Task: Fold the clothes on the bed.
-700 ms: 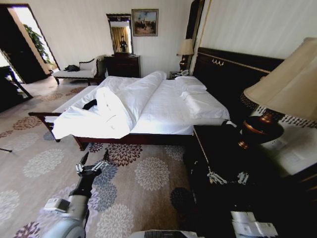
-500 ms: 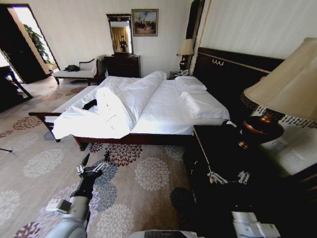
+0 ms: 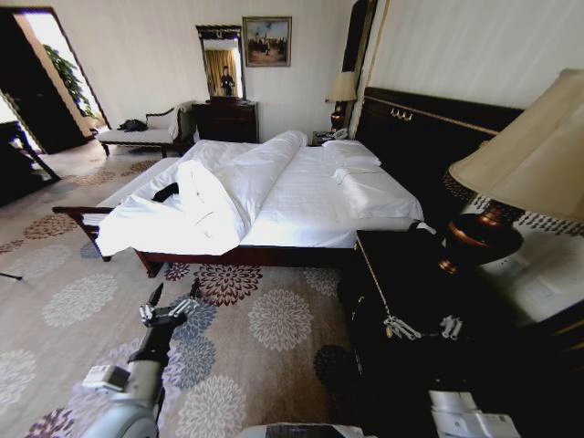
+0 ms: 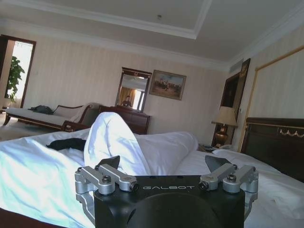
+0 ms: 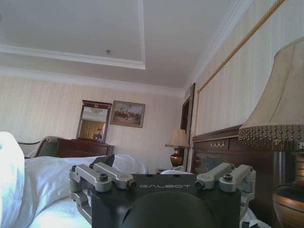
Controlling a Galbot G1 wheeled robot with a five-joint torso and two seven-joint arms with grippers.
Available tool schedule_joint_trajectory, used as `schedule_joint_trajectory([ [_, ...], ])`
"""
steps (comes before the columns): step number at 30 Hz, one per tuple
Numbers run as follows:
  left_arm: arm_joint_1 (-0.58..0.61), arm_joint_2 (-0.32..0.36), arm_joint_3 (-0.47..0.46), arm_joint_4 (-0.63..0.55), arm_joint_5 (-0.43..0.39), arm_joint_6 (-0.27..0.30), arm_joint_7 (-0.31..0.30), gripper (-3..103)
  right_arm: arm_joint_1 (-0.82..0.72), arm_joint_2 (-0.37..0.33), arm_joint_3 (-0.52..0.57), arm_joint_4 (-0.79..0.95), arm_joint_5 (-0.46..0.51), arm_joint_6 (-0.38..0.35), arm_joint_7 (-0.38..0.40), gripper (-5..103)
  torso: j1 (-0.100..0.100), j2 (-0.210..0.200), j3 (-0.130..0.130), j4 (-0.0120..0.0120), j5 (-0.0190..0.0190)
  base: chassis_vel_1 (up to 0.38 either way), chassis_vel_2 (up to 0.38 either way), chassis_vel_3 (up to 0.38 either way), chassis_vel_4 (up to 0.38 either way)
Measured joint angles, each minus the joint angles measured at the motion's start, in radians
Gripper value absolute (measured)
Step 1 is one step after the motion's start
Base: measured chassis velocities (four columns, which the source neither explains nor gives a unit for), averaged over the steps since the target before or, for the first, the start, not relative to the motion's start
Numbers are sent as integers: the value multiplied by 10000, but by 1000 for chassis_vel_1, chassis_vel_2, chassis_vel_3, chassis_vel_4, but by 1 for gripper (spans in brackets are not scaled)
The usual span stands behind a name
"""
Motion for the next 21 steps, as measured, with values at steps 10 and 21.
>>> schedule_joint_trajectory([
  [10,-1,40,42,-42,119,13,5,100,-184,80,51,122,-377,-371,262,100,0,0,0,0,0,0,0,0,0],
  [21,-114,110,85,63,129,19,10,100,-352,29,116,294,-426,-889,169,100,0,0,0,0,-1,0,0,0,0],
])
